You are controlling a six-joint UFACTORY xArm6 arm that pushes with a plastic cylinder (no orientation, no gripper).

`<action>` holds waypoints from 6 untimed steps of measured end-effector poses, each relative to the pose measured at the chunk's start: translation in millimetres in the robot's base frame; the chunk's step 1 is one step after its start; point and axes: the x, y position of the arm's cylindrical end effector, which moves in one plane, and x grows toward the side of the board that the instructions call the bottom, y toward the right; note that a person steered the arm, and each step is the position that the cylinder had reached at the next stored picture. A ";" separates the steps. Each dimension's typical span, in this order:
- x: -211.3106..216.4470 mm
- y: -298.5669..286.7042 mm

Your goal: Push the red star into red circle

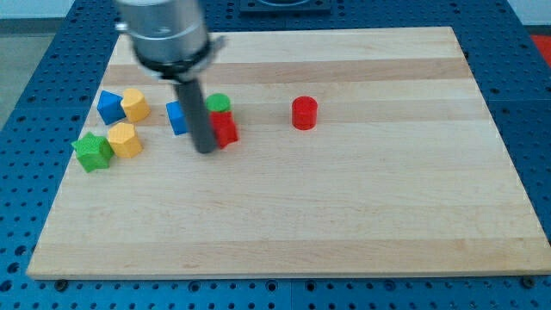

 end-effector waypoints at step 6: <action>-39.2 45.2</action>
